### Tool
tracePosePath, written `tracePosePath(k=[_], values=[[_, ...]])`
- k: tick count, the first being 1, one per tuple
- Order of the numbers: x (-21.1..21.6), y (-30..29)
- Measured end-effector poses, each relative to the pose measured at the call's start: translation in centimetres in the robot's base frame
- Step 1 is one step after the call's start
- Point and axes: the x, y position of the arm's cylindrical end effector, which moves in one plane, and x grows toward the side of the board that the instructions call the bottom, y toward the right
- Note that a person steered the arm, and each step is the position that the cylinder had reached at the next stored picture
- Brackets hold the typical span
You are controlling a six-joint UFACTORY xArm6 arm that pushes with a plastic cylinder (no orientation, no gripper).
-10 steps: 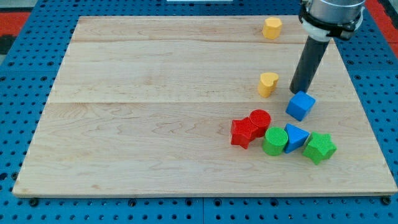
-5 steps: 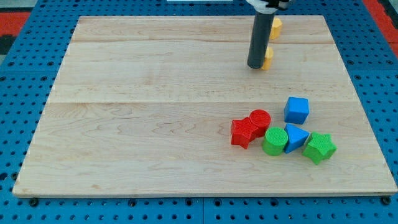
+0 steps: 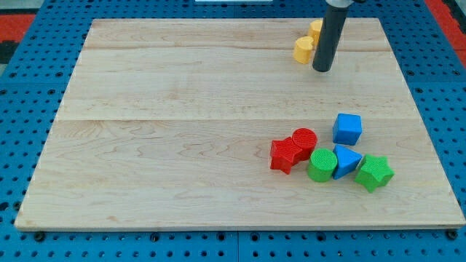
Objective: Place the yellow heart at the left of the yellow hexagon
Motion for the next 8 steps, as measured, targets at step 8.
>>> tracePosePath(k=[8], values=[[8.9,11.7]])
